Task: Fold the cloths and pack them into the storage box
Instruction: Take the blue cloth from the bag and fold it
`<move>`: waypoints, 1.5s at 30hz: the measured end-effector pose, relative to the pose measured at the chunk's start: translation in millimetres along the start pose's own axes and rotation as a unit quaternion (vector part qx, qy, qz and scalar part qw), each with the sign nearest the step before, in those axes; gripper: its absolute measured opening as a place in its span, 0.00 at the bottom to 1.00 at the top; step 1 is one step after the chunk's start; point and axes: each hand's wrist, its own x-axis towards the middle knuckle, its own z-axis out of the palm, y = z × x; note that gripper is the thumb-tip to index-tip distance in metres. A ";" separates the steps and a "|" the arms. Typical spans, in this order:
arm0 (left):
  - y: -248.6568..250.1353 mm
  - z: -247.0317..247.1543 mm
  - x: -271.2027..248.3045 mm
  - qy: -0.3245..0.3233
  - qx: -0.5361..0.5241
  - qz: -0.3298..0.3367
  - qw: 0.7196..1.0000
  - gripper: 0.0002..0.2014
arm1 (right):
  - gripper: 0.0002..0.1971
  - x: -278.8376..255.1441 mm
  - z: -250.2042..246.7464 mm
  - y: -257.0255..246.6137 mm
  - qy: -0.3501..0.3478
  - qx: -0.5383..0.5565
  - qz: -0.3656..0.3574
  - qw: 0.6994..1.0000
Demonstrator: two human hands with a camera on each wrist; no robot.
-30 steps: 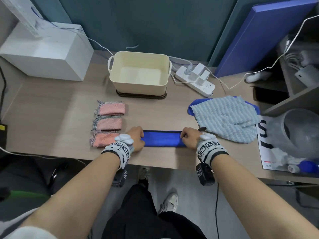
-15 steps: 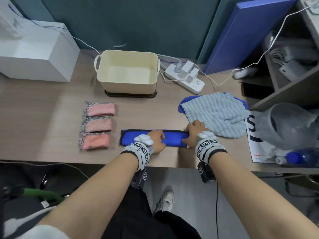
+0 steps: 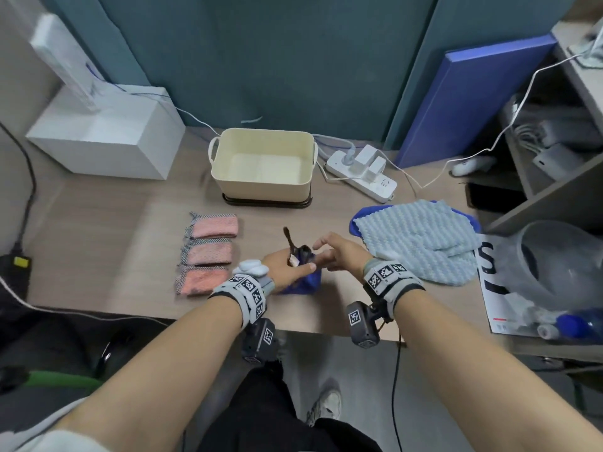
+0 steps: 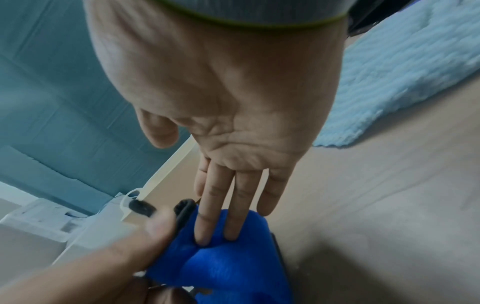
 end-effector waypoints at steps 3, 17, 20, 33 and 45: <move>-22.1 -14.7 -2.7 0.038 0.057 -0.051 0.996 0.13 | 0.08 5.6 15.9 -4.0 -0.014 -0.079 -0.003 0.997; -64.8 -3.6 2.7 0.063 0.145 -0.212 0.964 0.13 | 0.10 51.8 23.8 61.1 0.042 -0.456 -0.037 0.888; -68.4 0.1 -0.8 0.095 0.130 -0.183 0.970 0.16 | 0.15 55.1 28.4 61.7 0.080 -0.440 -0.037 0.894; -81.4 -7.9 -2.5 0.129 0.106 -0.242 0.956 0.21 | 0.10 58.1 41.1 54.9 0.029 -0.357 -0.067 0.931; -74.7 -15.1 1.2 0.110 0.101 -0.200 0.968 0.17 | 0.11 67.5 24.0 37.5 0.050 -0.439 -0.040 0.896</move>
